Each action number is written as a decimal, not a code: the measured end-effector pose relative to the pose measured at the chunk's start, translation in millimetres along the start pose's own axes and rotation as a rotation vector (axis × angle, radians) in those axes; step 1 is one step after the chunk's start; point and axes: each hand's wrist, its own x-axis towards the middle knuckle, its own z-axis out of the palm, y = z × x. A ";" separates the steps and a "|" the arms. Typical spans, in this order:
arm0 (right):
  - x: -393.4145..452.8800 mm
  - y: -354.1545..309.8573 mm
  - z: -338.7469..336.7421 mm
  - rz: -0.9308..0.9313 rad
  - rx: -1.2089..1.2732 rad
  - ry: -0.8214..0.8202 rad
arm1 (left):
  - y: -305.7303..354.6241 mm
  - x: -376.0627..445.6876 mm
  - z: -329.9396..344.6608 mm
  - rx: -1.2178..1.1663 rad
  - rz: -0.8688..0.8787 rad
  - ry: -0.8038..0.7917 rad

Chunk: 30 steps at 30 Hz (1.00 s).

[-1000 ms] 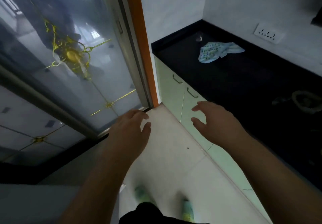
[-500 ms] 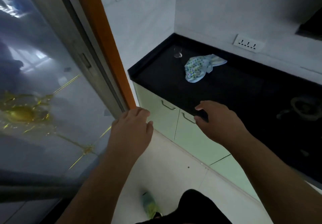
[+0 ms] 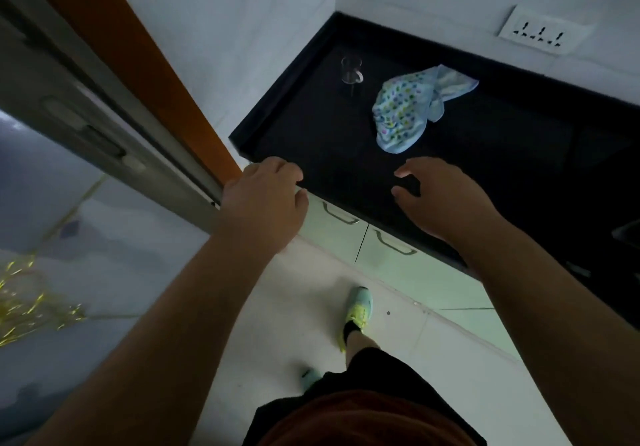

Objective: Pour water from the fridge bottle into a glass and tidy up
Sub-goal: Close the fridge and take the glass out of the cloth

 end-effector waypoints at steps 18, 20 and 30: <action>221.9 16.0 -22.0 0.061 -0.053 -0.104 | 5.3 242.8 25.0 -0.125 0.021 -0.124; 238.5 14.0 -22.3 0.085 -0.060 -0.110 | 11.0 276.2 29.1 -0.138 0.038 -0.155; 294.8 25.7 -5.3 0.169 -0.011 -0.082 | 33.6 418.1 66.9 -0.143 0.018 -0.265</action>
